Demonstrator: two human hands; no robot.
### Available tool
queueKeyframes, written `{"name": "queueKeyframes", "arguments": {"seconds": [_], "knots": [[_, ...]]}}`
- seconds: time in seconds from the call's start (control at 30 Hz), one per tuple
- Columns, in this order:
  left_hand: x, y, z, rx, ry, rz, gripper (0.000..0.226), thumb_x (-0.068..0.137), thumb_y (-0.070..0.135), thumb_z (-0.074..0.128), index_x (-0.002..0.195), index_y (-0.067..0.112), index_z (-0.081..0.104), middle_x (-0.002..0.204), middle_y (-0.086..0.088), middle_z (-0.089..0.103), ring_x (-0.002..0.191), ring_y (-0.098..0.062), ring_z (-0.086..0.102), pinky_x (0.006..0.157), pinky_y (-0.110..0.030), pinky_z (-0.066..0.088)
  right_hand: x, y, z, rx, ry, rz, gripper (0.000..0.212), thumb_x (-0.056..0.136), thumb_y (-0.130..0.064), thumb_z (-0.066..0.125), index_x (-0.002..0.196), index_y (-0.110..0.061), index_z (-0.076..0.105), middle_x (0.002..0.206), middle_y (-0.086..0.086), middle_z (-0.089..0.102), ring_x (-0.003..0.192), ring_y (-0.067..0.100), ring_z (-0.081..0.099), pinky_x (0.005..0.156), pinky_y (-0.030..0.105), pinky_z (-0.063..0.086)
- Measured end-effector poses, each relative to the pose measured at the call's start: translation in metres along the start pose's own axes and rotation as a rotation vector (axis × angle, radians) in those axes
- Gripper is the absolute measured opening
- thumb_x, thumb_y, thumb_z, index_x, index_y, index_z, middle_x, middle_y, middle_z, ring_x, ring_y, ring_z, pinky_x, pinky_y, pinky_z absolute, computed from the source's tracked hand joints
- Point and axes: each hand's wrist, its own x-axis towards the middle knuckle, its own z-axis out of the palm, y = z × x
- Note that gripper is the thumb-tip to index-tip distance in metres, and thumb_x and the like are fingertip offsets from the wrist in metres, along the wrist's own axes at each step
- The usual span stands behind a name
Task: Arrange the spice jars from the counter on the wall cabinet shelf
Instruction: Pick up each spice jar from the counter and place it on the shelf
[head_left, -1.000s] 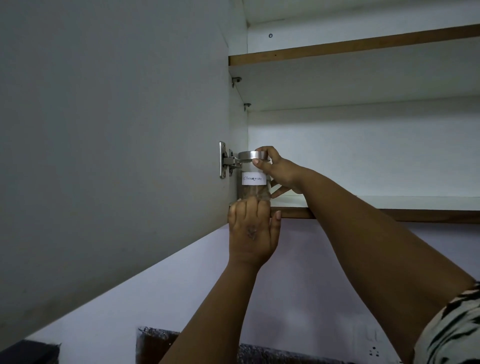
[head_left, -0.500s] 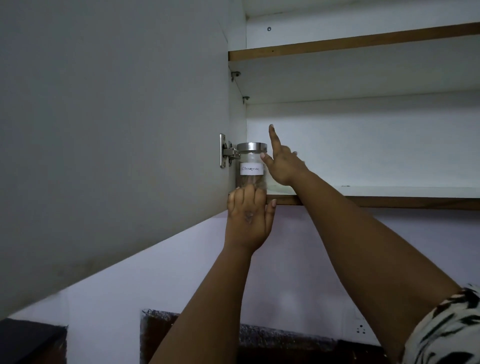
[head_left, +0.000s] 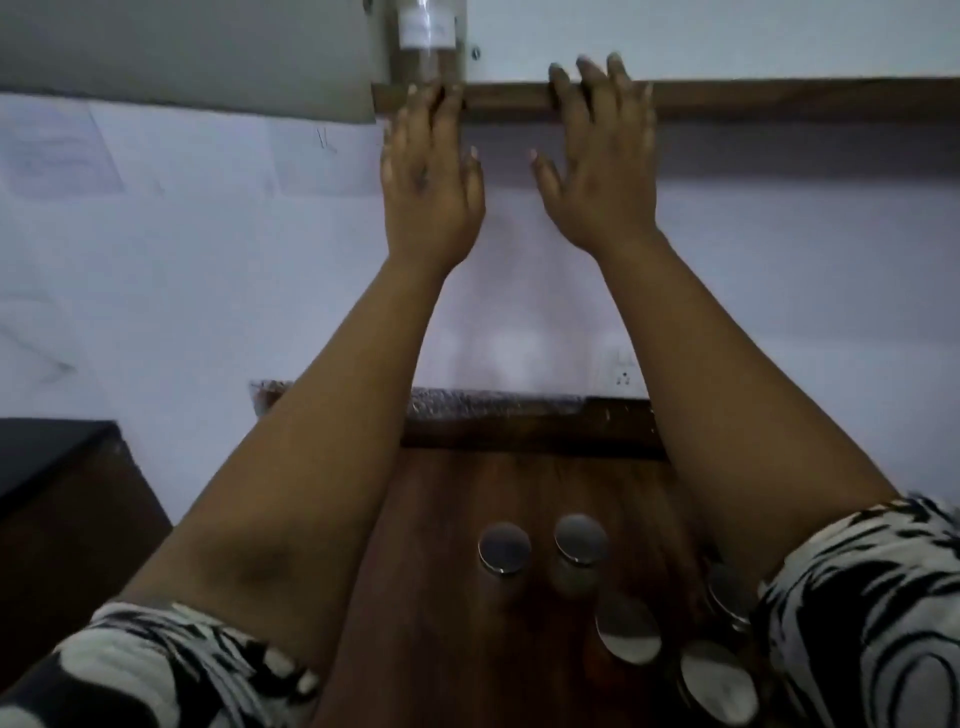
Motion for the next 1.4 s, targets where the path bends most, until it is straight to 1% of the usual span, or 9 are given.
{"name": "queueKeyframes", "arguments": {"seconds": [0.1,0.23,0.47,0.67,0.73,0.97,1.1,1.2,1.4], "knots": [[-0.066,0.006,-0.003,-0.053,-0.102,-0.007,0.05,0.095,0.021,0.047,0.142,0.003,0.046,0.144,-0.016,0.048,0.133,-0.033,0.046,0.112,-0.048,0.034,-0.061,-0.003,0.017,0.128,-0.035,0.082,0.061,0.096,-0.044,0.04,0.152,-0.02,0.032,0.161,0.012,0.022,0.149,0.032,0.015,0.12,0.046,0.012],[-0.175,-0.002,-0.007,-0.083,-0.391,-0.19,0.056,0.092,0.022,0.048,0.142,-0.002,0.042,0.14,-0.022,0.049,0.126,-0.038,0.047,0.106,-0.05,0.04,-0.164,-0.008,0.05,0.303,-0.411,0.252,0.06,0.096,-0.039,0.05,0.15,-0.02,0.032,0.159,0.011,0.023,0.149,0.03,0.013,0.12,0.045,0.014],[-0.325,-0.004,-0.035,-0.053,-0.874,-0.601,0.064,0.089,0.023,0.061,0.144,0.002,0.038,0.136,-0.018,0.049,0.122,-0.037,0.046,0.103,-0.044,0.037,-0.324,-0.053,0.078,0.499,-0.619,0.513,0.041,0.087,-0.018,0.067,0.124,-0.002,0.057,0.121,0.018,0.059,0.113,0.032,0.056,0.094,0.049,0.048],[-0.354,0.002,-0.05,-0.002,-1.038,-0.403,0.057,0.088,0.028,0.056,0.14,0.008,0.045,0.142,-0.01,0.05,0.133,-0.03,0.041,0.117,-0.049,0.024,-0.363,-0.063,0.093,0.308,-1.277,0.42,0.118,0.061,-0.057,0.083,0.152,-0.018,0.019,0.157,0.013,0.014,0.143,0.033,0.021,0.113,0.046,0.032],[-0.352,0.002,-0.053,0.009,-1.036,-0.326,0.056,0.088,0.037,0.05,0.137,0.01,0.049,0.139,-0.008,0.053,0.134,-0.028,0.042,0.118,-0.049,0.02,-0.361,-0.073,0.099,0.27,-1.396,0.343,0.12,0.062,-0.058,0.083,0.154,-0.025,0.013,0.162,0.015,-0.002,0.148,0.037,0.003,0.117,0.05,0.019],[-0.357,-0.029,-0.067,0.017,-1.087,-0.475,0.06,0.088,0.037,0.063,0.139,0.013,0.044,0.14,-0.006,0.048,0.129,-0.027,0.041,0.106,-0.041,0.04,-0.363,-0.075,0.109,0.269,-1.3,0.411,0.069,0.081,-0.043,0.072,0.14,-0.023,0.042,0.143,0.013,0.036,0.128,0.033,0.04,0.1,0.041,0.042],[-0.363,-0.033,-0.071,-0.278,-1.261,-0.974,0.09,0.078,0.049,0.075,0.148,0.016,0.028,0.147,-0.005,0.039,0.133,-0.026,0.04,0.105,-0.041,0.043,-0.333,-0.064,0.099,0.519,-1.145,0.727,0.065,0.082,-0.04,0.073,0.139,-0.02,0.049,0.141,0.007,0.048,0.127,0.027,0.048,0.096,0.034,0.044],[-0.362,-0.015,-0.07,-0.75,-1.148,-1.322,0.095,0.068,0.042,0.086,0.145,0.019,0.034,0.141,-0.004,0.048,0.12,-0.02,0.055,0.095,-0.038,0.054,-0.299,-0.052,0.085,0.649,-1.05,0.764,0.053,0.079,-0.044,0.074,0.127,-0.026,0.061,0.129,-0.004,0.058,0.117,0.018,0.054,0.092,0.032,0.047],[-0.333,0.023,-0.052,-0.778,-0.847,-1.201,0.064,0.057,0.049,0.09,0.106,0.024,0.058,0.106,0.0,0.064,0.093,-0.02,0.068,0.071,-0.042,0.062,-0.266,-0.042,0.061,1.022,-0.842,1.281,0.093,0.057,-0.061,0.084,0.136,-0.028,0.047,0.127,-0.001,0.053,0.112,0.023,0.058,0.087,0.043,0.055]]}}
